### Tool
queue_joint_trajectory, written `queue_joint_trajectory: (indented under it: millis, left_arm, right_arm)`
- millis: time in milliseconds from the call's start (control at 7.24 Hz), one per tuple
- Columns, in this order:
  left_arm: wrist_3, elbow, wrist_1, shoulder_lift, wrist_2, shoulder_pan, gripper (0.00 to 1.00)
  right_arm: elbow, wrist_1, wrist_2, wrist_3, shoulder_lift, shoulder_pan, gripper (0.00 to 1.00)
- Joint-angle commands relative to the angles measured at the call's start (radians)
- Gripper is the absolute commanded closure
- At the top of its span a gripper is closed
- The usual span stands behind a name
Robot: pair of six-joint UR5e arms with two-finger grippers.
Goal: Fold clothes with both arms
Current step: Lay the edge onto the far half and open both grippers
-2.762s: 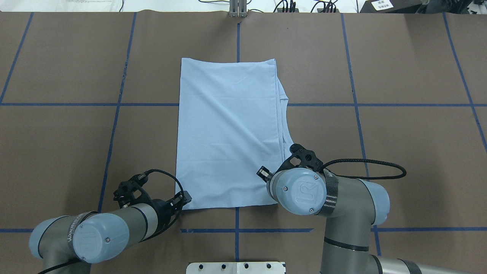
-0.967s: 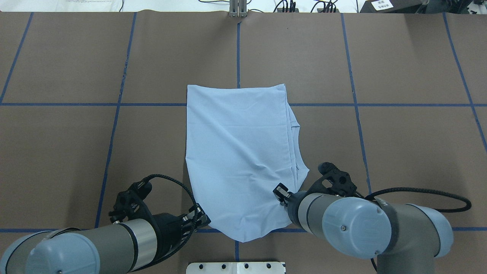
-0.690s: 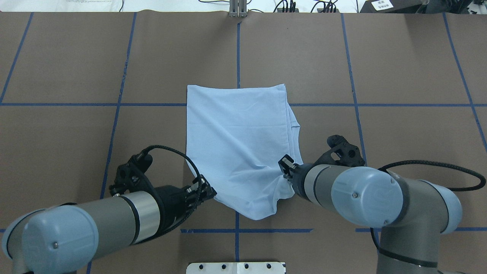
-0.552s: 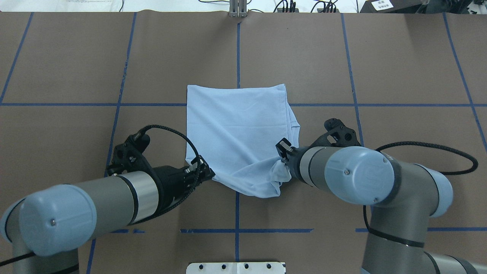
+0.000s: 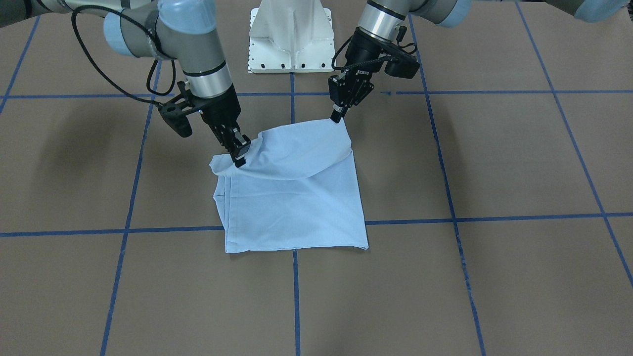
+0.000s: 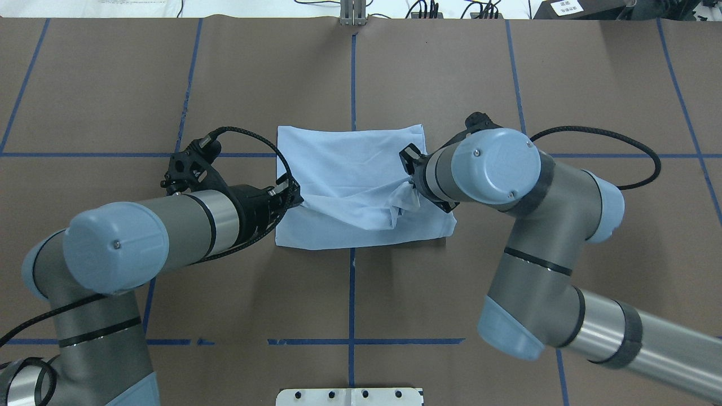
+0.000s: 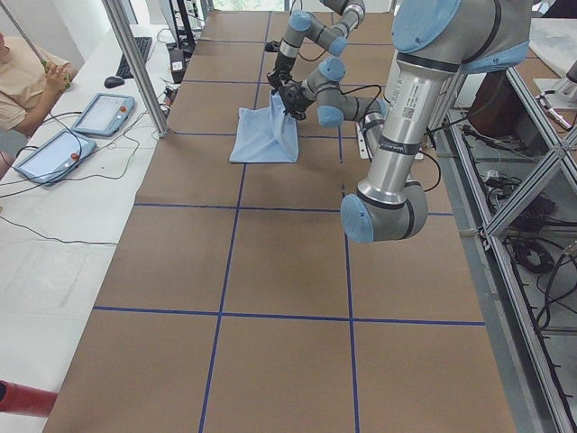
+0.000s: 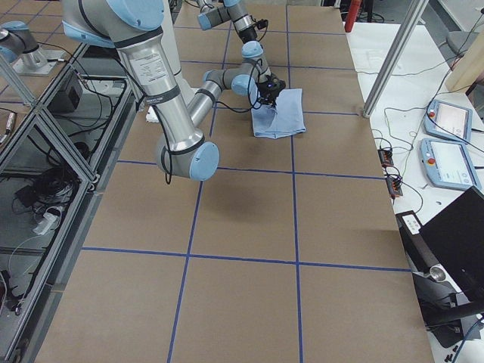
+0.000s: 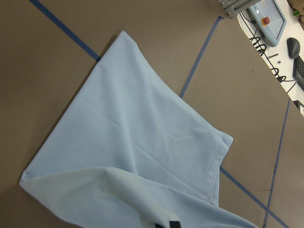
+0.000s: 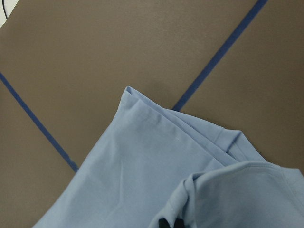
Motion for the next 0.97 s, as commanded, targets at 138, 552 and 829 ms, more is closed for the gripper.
queue_joint_trajectory:
  millis: [138,552,829]
  left_arm:
    - [0.050,0.183,-0.091,-0.064,0.000,-0.059,1.00]
    - [0.200,0.594,-0.322,-0.198,0.003,-0.187,0.90]
    - [0.370,0.893,-0.511,-0.299,0.009,-0.278,0.00]
  right_arm:
    - [-0.195,0.077,0.032,-0.003,0.099,0.038,1.00]
    - [-0.451,0.335,0.058,-0.071,0.145,0.079,0.45]
    - [-0.625,0.401,0.171,-0.393,0.232,0.198,0.00]
